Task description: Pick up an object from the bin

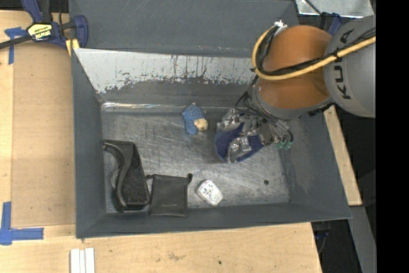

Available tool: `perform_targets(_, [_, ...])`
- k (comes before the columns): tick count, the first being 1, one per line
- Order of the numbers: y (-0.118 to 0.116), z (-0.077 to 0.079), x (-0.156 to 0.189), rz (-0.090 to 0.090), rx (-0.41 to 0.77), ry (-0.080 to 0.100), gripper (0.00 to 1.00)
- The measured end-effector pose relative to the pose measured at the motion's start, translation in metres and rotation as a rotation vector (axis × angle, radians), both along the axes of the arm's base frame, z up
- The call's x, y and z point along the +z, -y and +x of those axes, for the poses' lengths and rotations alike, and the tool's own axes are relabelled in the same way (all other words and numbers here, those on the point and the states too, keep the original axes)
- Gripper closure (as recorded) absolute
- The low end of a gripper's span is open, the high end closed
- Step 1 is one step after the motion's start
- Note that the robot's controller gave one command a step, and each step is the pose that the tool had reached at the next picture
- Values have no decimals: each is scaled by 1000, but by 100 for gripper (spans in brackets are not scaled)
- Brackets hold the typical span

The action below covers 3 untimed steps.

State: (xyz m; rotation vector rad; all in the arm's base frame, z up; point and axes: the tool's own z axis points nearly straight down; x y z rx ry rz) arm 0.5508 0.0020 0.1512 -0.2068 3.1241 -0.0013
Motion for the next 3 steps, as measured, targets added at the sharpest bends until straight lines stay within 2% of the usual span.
perform_targets(1, [0, 2, 27, 0, -1, -4, 100])
perform_targets(3, [1, 4, 28, 1, -5, -4, 100])
